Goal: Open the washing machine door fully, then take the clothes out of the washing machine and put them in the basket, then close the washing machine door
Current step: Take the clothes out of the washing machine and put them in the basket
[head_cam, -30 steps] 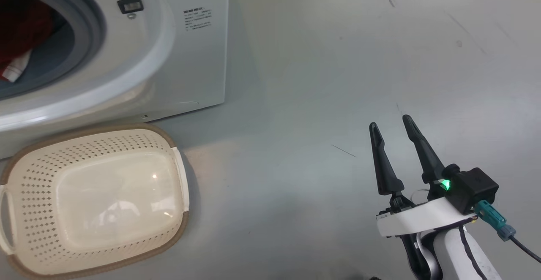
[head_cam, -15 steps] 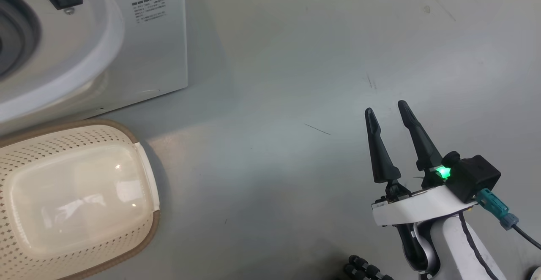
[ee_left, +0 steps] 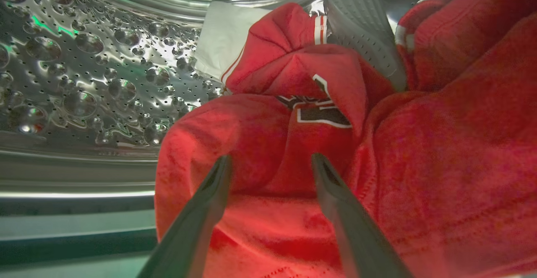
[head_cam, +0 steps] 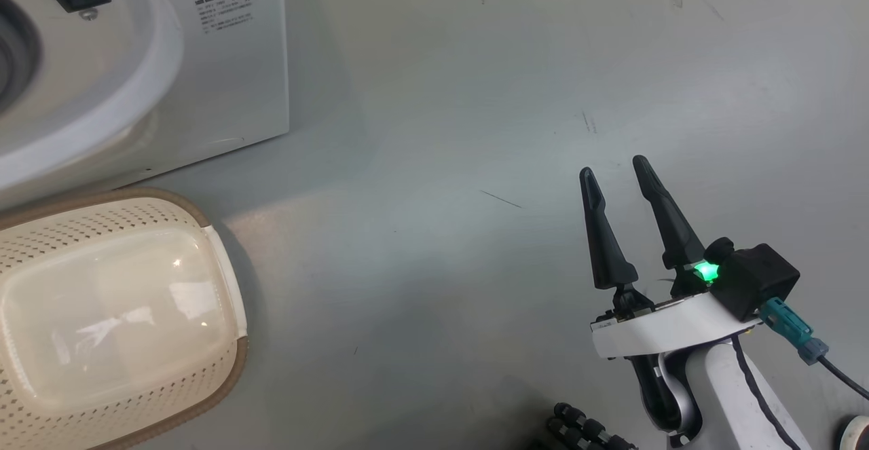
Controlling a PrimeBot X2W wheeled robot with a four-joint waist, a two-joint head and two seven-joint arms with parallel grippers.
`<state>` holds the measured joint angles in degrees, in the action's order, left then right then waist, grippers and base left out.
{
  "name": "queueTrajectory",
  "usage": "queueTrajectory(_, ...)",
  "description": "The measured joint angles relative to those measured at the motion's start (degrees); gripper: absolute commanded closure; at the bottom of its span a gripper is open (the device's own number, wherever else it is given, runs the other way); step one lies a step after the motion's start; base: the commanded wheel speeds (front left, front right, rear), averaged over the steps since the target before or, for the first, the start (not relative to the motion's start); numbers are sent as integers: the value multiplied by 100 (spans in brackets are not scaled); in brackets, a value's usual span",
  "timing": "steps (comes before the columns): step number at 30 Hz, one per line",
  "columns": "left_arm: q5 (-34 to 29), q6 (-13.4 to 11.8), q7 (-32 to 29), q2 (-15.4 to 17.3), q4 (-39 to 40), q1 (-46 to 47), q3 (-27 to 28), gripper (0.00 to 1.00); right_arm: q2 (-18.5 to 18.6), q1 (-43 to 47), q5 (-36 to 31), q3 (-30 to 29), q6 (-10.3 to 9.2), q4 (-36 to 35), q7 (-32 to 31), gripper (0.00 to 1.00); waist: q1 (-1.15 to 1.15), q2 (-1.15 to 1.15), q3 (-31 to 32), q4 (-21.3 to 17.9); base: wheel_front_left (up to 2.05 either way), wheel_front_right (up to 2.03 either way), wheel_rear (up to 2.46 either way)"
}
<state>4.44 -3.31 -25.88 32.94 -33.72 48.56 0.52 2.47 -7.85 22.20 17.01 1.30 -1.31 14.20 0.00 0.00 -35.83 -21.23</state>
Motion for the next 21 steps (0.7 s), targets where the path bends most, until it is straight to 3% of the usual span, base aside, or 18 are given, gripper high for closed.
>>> queueTrajectory(18,-270,-45,-218,67,-504,422,-247,0,-1,-116,-1,108,-91,-13,1,0,0,0,-117,-32,0,0,0)
queueTrajectory(21,-261,-73,-237,60,-610,493,-194,94,-1,-148,31,116,-93,-52,1,0,0,0,-124,-42,0,0,0)
